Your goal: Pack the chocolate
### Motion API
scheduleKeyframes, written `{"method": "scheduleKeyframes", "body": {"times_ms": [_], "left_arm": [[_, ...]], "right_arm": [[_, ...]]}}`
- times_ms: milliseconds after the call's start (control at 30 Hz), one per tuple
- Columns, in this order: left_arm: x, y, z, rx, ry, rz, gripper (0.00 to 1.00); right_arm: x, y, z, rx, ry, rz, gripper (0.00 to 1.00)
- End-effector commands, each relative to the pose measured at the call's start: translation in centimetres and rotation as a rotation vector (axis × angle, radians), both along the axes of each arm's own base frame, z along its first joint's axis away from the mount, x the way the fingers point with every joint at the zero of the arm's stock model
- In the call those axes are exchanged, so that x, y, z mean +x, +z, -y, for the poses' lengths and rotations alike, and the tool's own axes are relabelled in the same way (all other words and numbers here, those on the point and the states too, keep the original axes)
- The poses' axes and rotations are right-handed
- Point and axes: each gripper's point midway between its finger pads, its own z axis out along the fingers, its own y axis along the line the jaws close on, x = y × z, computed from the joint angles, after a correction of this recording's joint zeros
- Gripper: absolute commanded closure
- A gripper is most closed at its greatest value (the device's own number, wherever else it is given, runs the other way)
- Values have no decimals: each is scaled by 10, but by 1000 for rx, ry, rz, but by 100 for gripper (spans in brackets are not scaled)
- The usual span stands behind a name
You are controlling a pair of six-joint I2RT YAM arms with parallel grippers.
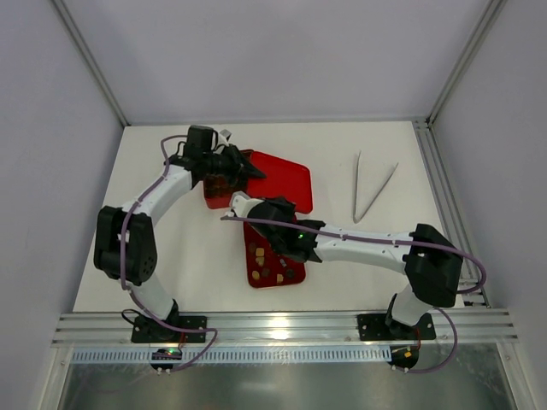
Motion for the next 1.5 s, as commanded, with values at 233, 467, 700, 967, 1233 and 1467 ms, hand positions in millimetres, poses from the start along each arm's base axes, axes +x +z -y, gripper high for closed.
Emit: {"method": "scheduleKeyframes", "body": {"times_ms": [233, 467, 700, 967, 1233, 1467], "left_arm": [[-11, 31, -4, -33, -50, 107, 48], [4, 23, -18, 55, 23, 176, 13], [33, 30, -41, 78, 104, 206, 7], [70, 55, -93, 111, 274, 272, 8], [82, 93, -169, 228, 499, 409, 8], [68, 83, -191, 387, 543, 474, 8]], "right_arm": [[16, 57, 9, 75, -116, 170, 96], [15, 78, 15, 104, -141, 203, 96], [10, 85, 25, 134, -147, 151, 96], [9, 99, 14, 291, -114, 4, 96], [37, 138, -17, 615, -7, -296, 96], [73, 153, -73, 1058, 215, -731, 96]]}}
